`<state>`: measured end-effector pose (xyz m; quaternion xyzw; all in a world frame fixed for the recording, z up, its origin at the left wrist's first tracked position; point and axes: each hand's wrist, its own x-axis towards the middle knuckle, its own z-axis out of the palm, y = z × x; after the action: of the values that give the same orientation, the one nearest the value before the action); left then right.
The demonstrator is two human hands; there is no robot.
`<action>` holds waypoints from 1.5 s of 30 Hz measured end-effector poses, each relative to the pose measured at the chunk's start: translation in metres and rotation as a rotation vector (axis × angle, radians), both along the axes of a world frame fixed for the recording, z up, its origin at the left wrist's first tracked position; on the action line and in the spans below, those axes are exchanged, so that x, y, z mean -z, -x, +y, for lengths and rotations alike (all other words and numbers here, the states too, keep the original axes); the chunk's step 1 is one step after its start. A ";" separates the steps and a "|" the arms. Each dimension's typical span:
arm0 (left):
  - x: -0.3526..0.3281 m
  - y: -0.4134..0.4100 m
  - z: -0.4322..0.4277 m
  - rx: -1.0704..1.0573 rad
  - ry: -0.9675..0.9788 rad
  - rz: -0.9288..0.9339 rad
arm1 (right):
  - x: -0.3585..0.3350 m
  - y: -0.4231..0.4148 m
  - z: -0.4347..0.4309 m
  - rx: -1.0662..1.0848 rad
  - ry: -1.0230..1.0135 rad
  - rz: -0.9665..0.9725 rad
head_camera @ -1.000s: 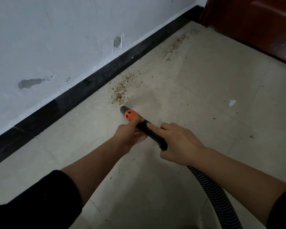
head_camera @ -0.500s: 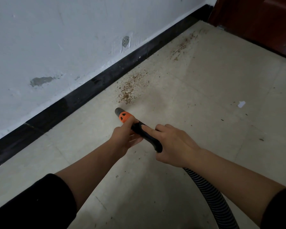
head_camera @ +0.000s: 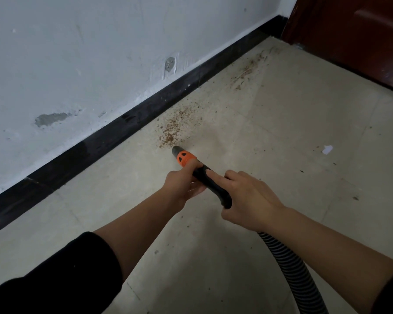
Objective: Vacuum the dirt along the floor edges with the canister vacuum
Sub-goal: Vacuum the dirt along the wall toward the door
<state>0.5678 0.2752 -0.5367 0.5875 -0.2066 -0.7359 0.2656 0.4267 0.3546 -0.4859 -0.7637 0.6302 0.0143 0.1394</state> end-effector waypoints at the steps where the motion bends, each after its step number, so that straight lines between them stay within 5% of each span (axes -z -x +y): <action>1: 0.000 0.004 -0.001 -0.001 -0.001 0.008 | 0.000 0.003 0.000 0.014 0.002 0.001; 16: -0.003 0.038 -0.019 0.048 0.040 0.066 | -0.006 0.027 -0.013 0.136 0.005 -0.003; 45: -0.004 -0.012 -0.013 -0.150 0.060 -0.041 | -0.006 -0.015 -0.034 -0.031 -0.004 -0.069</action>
<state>0.5799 0.2626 -0.5325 0.6081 -0.1895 -0.6952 0.3331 0.4419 0.3209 -0.4801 -0.7731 0.6131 -0.0086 0.1625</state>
